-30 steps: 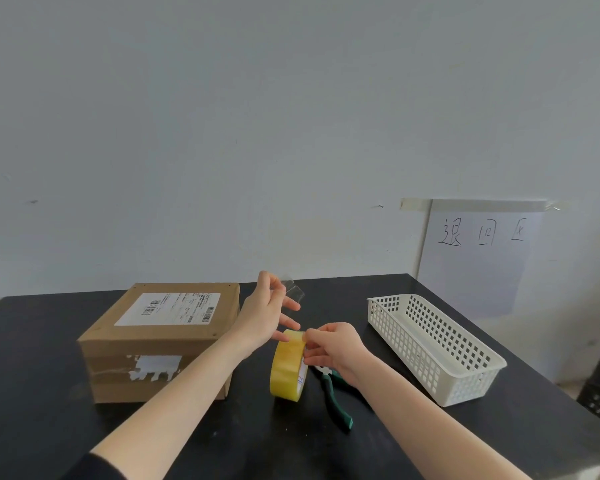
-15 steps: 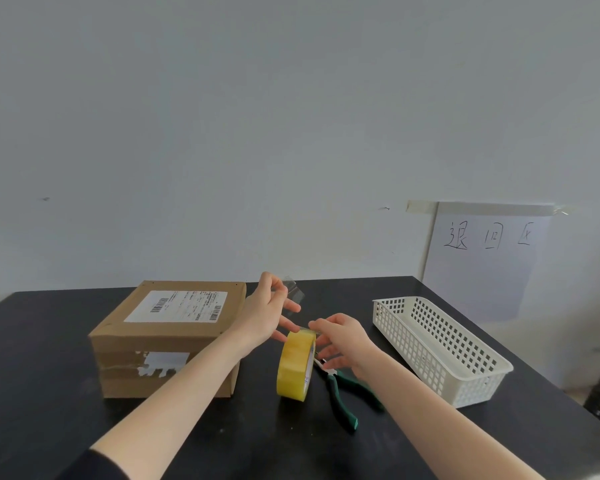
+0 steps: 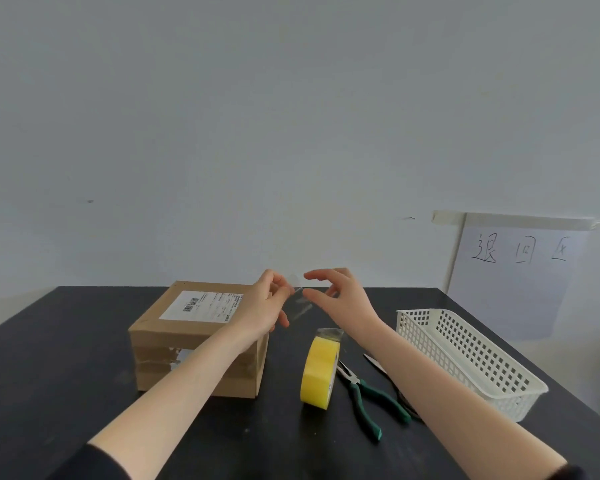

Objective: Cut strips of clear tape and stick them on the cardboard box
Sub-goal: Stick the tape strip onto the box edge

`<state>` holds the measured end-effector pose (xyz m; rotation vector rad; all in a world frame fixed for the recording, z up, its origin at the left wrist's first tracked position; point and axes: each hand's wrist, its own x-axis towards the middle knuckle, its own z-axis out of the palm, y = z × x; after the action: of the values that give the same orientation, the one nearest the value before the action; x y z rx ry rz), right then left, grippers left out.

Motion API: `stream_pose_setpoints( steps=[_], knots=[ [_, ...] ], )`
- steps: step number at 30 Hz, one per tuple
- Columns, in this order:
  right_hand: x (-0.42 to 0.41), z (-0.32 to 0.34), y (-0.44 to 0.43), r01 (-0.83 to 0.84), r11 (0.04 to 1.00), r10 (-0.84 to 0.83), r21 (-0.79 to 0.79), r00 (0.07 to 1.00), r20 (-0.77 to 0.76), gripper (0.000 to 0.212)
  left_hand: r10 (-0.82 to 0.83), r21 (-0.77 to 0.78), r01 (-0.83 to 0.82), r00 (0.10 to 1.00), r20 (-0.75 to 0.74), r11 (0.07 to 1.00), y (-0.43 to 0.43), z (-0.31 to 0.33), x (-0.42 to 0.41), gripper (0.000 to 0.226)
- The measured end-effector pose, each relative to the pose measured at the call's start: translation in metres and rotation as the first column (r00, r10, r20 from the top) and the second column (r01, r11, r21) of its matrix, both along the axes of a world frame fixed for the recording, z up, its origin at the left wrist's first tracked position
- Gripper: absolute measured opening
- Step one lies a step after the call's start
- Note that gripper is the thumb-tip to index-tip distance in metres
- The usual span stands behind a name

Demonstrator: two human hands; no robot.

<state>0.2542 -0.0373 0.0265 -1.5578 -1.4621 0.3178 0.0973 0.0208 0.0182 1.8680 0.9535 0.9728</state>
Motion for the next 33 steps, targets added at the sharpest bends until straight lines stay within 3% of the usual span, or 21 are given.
stream_pose_setpoints(
  steps=[4,13,33],
  knots=[
    [-0.017,0.012,0.010,-0.071,0.997,0.071,-0.003,0.994,0.085,0.030,0.040,0.081,-0.041,0.999,0.013,0.996,0.002,0.004,-0.015,0.012],
    [-0.047,0.017,0.022,-0.209,0.977,0.212,-0.039,0.975,0.071,0.013,0.134,0.210,-0.122,0.990,-0.045,0.970,0.006,0.010,-0.053,0.012],
    [-0.064,-0.017,0.024,-0.125,0.981,0.133,-0.151,0.990,0.043,0.006,0.176,0.253,-0.112,0.953,-0.246,0.961,0.013,-0.042,-0.088,0.023]
  ],
)
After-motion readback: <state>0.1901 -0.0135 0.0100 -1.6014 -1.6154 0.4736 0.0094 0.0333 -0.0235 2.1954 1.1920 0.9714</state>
